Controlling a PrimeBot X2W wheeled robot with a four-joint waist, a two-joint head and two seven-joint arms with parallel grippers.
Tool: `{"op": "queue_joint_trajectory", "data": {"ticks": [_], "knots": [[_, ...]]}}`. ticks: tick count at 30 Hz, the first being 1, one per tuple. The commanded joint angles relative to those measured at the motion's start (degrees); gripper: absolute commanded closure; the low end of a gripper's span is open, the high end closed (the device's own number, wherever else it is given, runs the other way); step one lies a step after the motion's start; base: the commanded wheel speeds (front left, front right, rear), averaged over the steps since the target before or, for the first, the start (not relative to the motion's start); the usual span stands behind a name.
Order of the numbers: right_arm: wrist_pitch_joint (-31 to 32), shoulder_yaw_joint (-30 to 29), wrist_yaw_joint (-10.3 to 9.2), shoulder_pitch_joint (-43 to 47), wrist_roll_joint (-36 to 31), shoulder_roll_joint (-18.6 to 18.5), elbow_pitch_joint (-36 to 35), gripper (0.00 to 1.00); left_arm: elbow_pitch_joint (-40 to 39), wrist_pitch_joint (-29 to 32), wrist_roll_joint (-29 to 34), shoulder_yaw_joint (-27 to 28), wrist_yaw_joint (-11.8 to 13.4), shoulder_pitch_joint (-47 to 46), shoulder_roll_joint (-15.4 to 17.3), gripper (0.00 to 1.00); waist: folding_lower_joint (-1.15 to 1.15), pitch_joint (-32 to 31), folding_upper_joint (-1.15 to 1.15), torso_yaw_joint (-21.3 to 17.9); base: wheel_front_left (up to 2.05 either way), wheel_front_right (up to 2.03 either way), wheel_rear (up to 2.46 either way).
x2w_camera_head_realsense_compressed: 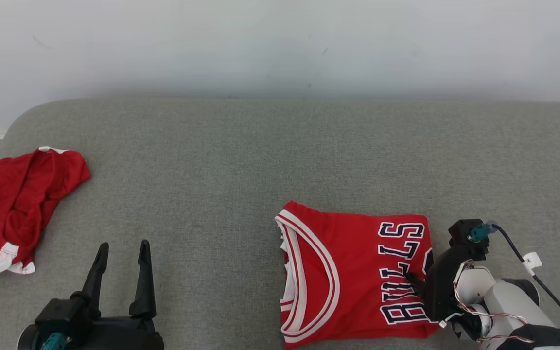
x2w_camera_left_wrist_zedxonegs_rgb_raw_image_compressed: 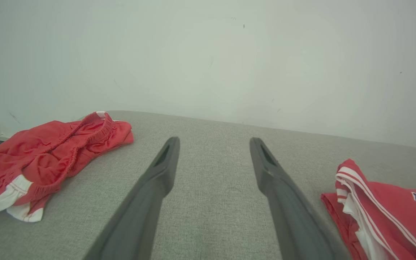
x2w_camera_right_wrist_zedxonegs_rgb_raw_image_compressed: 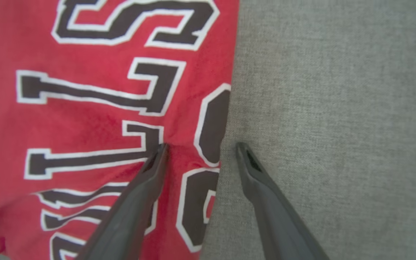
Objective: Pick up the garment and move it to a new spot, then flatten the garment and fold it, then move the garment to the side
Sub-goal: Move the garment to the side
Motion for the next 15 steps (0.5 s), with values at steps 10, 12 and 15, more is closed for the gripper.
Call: {"op": "queue_joint_trajectory", "data": {"ticks": [10,12,15], "knots": [[3.27,7.09,0.02,-1.42,0.39,-3.04,0.04,1.00,0.24,-0.10,-0.77,-0.44,-0.18,-1.03,0.01,0.00,0.00,1.86,0.00,1.03,0.00,0.00,0.00],[3.13,8.40,0.01,-2.41,0.03,-4.23,-0.46,1.00,0.26,-0.10,-0.63,-0.33,-0.27,-1.08,0.02,0.00,0.00,2.27,0.00,0.78,0.00,0.00,0.00],[3.24,11.78,-0.05,-4.67,-1.66,-7.60,-1.83,1.00,-0.14,-0.10,-0.29,-0.15,-0.54,-1.37,0.01,0.00,0.00,3.01,0.00,-0.07,0.00,0.00,0.00]]}}
